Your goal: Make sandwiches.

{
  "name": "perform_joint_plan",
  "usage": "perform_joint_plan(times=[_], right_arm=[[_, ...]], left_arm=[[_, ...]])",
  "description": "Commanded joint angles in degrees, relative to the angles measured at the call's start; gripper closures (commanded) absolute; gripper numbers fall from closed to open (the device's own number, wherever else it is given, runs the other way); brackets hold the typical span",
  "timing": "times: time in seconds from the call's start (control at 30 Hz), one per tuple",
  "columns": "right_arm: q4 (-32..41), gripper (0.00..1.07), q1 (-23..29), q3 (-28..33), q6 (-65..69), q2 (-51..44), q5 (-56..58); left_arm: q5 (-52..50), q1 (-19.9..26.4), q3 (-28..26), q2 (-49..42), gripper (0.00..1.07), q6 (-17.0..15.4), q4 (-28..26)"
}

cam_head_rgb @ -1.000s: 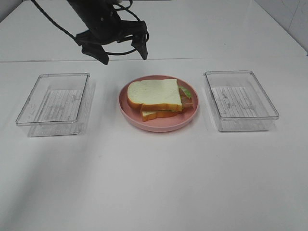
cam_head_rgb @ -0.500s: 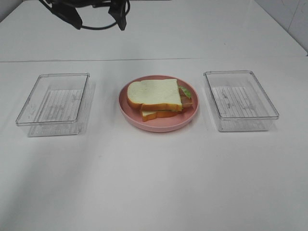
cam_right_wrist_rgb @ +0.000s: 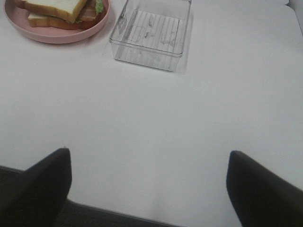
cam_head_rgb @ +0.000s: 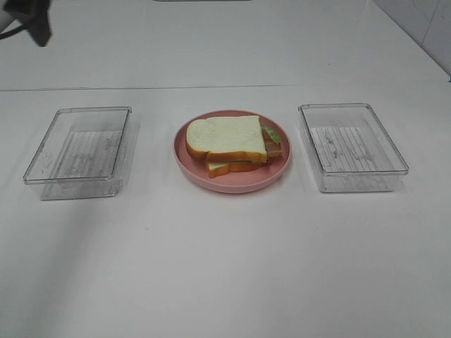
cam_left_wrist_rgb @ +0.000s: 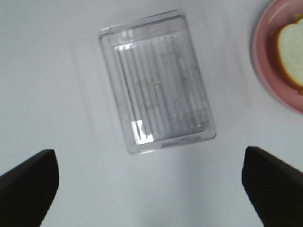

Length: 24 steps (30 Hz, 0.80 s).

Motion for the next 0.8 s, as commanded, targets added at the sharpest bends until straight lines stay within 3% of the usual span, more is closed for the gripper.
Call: perform_joint_plan(times=[0.03, 0.1, 0.2, 0.27, 0.33, 0.37, 0.4, 0.47, 0.57, 0.63, 0.8], right_arm=[[0.2, 0.20, -0.3, -0.1, -0.6, -1.9, 0.0], [0.2, 0.20, -0.3, -0.1, -0.6, -1.9, 0.0], [0.2, 0.20, -0.3, -0.1, -0.6, -1.9, 0.0], [0.2, 0.20, -0.3, -0.1, -0.6, -1.9, 0.0], [0.2, 0.20, -0.3, -0.1, -0.6, -1.9, 0.0], [0.2, 0.20, -0.3, -0.1, -0.6, -1.9, 0.0], [0.2, 0.20, -0.3, -0.1, -0.6, -1.9, 0.0], [0.2, 0.20, -0.3, -0.1, -0.6, -1.9, 0.0], [0.2, 0.20, -0.3, -0.1, -0.6, -1.9, 0.0], [0.2, 0.20, -0.3, -0.1, -0.6, -1.9, 0.0], [0.2, 0.20, -0.3, -0.1, -0.6, -1.9, 0.0]], left_arm=[[5.6, 2.5, 5.0, -5.3, 0.07, -0.2, 0.0], [5.3, 5.3, 11.4, -11.6, 0.07, -0.5, -0.2], [5.0, 6.0, 13.3, -14.2, 0.07, -0.9, -0.2], [3.3, 8.3, 23.5, -24.4, 0.07, -2.9, -0.5], [2.6, 8.5, 25.6, -26.6, 0.07, -3.1, -0.5], [1.1, 8.5, 30.0, -31.8, 0.07, -3.1, -0.5], [1.1, 8.5, 30.0, -31.8, 0.07, -3.1, -0.5], [-0.1, 8.5, 36.6, -40.6, 0.07, -3.2, -0.5], [-0.2, 8.5, 38.6, -43.7, 0.07, -3.2, -0.5], [-0.3, 8.5, 44.5, -54.4, 0.07, -3.1, -0.5], [-0.3, 8.5, 49.1, -66.0, 0.07, -3.0, -0.2]])
